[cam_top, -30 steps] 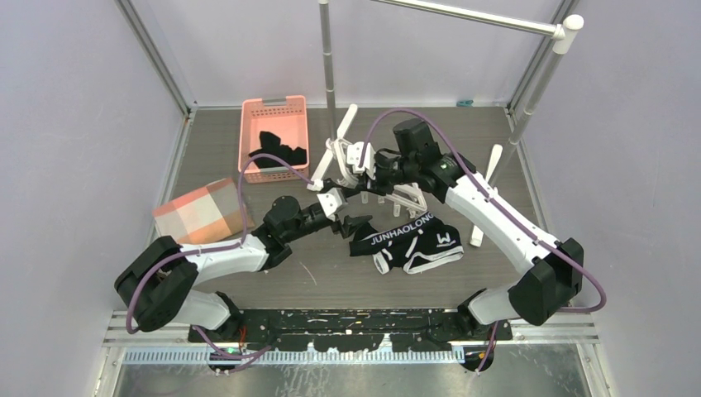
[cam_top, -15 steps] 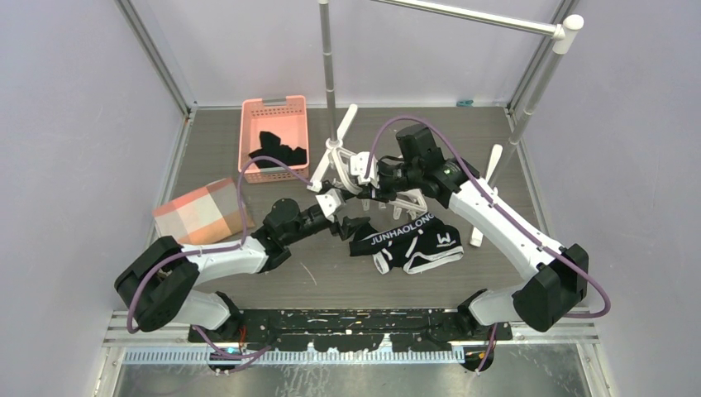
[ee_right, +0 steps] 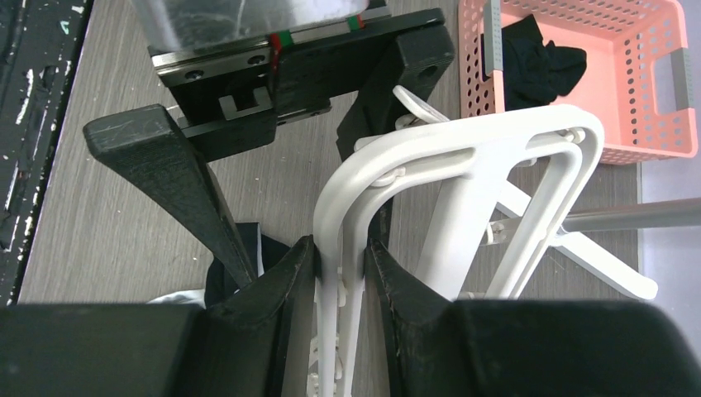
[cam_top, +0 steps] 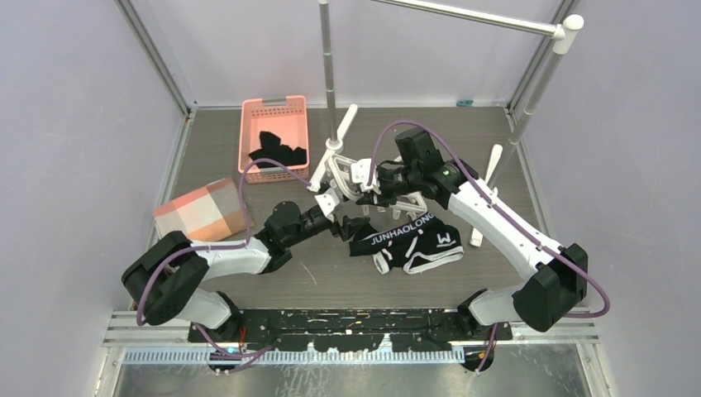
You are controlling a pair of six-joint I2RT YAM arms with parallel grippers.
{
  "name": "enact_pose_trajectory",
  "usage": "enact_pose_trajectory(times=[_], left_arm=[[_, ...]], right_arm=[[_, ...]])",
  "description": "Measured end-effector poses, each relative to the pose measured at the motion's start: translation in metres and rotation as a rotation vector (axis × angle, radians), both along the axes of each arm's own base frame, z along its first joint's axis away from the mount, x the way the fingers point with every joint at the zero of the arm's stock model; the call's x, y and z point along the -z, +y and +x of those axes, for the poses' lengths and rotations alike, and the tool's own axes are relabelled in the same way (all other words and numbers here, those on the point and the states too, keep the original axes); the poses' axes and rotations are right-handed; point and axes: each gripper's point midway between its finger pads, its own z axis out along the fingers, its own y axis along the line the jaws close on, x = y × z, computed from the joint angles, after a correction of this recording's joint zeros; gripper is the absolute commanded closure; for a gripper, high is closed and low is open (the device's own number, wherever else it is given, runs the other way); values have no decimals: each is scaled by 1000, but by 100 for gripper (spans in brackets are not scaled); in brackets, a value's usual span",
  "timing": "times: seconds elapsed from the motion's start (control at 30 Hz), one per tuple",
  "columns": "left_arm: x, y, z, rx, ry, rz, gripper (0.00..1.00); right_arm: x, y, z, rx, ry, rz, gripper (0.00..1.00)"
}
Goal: Clip the underwear to the hanger
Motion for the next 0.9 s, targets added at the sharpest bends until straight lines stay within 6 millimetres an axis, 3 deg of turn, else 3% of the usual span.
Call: enact_pose_trajectory(times=[0.9], left_arm=[[3,-2,3,-15,59,-36,35]], right_arm=[[0,4,-5,-40,-11,6,99]])
